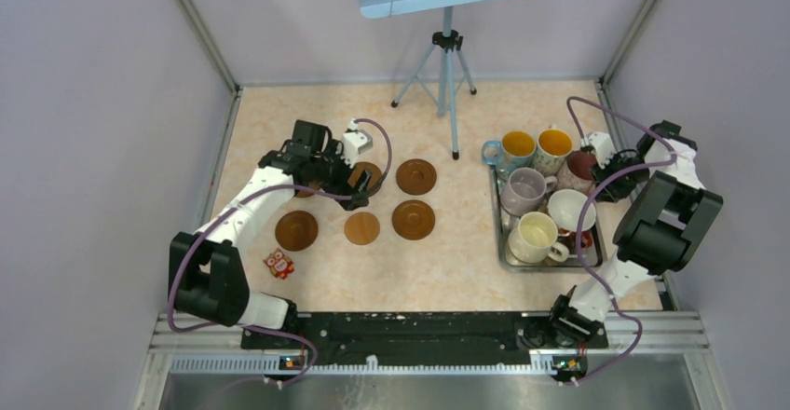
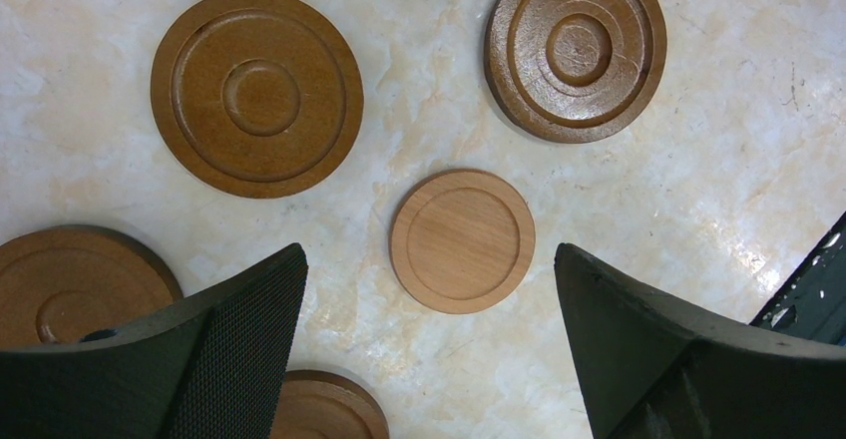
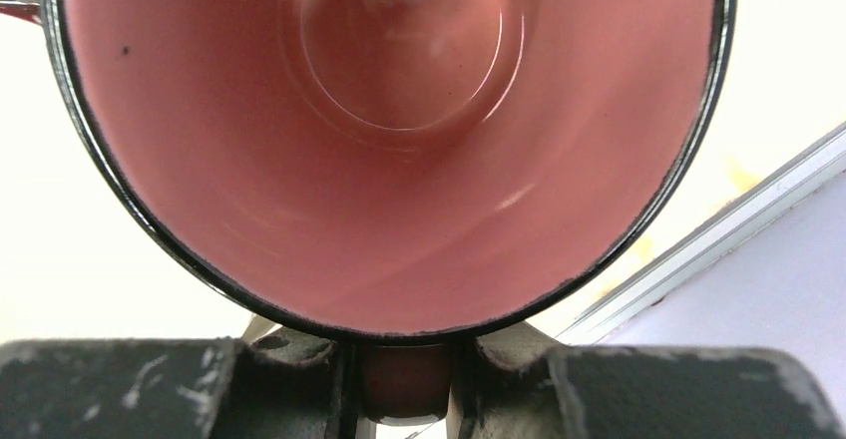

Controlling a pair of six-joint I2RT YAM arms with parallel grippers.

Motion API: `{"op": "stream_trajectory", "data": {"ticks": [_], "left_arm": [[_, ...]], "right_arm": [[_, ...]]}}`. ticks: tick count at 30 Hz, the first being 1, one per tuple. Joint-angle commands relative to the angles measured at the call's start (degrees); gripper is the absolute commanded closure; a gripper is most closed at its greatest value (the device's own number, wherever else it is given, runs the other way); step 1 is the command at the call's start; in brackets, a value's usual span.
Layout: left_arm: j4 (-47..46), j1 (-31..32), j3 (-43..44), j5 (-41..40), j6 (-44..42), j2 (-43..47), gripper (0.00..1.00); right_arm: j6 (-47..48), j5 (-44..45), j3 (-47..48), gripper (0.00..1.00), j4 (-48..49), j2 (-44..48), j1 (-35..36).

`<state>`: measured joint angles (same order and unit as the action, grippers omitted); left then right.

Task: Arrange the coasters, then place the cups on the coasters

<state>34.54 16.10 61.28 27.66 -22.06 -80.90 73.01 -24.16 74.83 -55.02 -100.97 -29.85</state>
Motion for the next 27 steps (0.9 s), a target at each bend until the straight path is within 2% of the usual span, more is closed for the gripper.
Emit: {"op": "stream_trajectory", "data": {"ticks": [1,3,12,19,22,27], "left_arm": [[-1.06,-0.19,2.00,0.81,1.32,0.59,0.01],[-1.06,-0.22,1.85,0.64,1.36,0.99,0.01],[-1.17,-0.53,1.80,0.10,2.17,2.17,0.01],[-1.02,-1.47,2.54,-0.01,3.46,3.77,0.01],[0.11,-2.55,3.96,0.71,3.99,3.90,0.01],[3.61,-6.89,7.84,4.13,3.52,4.04,0.01]], "right_arm": [[-0.56,-3.23,1.31,0.95,-2.33,2.03,-0.38],[-1.24,-4.49,2.07,1.00,-3.03,2.98,-1.17],[-4.16,-8.62,4.56,1.00,-5.41,9.62,-2.67],[-6.32,-8.84,13.47,1.00,-13.08,11.32,-2.26],[-7.94,-8.20,16.72,1.00,-15.73,13.18,0.55],[-13.00,-4.97,18.36,1.00,-16.68,18.18,10.38]]}}
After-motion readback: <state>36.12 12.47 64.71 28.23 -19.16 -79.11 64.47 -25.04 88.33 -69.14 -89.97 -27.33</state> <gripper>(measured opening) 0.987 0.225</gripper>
